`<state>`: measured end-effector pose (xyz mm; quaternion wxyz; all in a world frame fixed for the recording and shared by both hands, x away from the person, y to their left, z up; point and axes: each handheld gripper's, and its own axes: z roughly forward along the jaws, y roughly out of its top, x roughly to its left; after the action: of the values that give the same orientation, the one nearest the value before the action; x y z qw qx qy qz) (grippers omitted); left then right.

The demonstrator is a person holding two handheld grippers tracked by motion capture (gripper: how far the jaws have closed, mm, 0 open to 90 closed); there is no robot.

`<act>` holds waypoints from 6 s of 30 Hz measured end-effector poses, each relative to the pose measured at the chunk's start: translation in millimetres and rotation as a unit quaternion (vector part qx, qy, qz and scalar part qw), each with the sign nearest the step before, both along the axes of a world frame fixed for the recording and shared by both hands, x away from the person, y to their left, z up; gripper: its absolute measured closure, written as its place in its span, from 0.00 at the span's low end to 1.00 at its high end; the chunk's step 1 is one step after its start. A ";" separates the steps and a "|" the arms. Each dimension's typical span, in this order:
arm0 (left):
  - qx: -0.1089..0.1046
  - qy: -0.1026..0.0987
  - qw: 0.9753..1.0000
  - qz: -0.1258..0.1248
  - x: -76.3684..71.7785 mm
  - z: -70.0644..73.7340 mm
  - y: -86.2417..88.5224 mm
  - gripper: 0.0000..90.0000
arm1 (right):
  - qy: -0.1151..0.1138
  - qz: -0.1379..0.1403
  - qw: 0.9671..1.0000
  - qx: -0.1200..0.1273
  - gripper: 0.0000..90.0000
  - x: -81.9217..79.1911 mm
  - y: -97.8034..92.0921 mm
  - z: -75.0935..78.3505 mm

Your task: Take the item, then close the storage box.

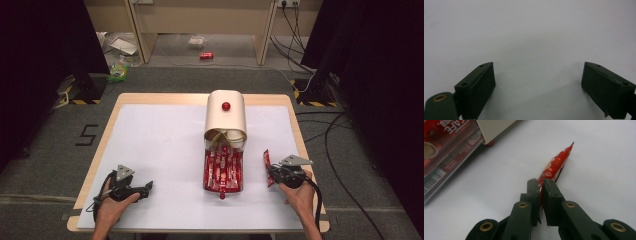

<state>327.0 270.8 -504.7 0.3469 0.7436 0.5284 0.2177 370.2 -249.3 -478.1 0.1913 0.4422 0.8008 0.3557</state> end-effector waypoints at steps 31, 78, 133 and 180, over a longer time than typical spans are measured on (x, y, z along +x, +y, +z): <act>0.000 0.000 1.000 0.000 0.0 0.0 0.1 0.12 | -0.014 -0.013 1.000 0.006 0.76 -3.3 -3.2 3.6; -0.001 0.000 1.000 0.000 0.0 0.0 0.2 0.12 | -0.075 0.022 0.995 0.064 0.44 -53.0 25.8 27.9; -0.001 0.000 1.000 0.000 0.1 0.0 0.4 0.12 | -0.049 0.078 0.993 0.068 0.29 -91.9 61.2 5.4; 0.000 0.000 1.000 0.000 0.0 0.0 0.1 0.12 | -0.055 0.085 0.995 0.012 0.23 -69.8 107.1 -6.4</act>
<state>327.0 270.9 -504.7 0.3470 0.7439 0.5282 0.2173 300.4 -142.2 -484.5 0.1984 0.3547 0.8195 0.4041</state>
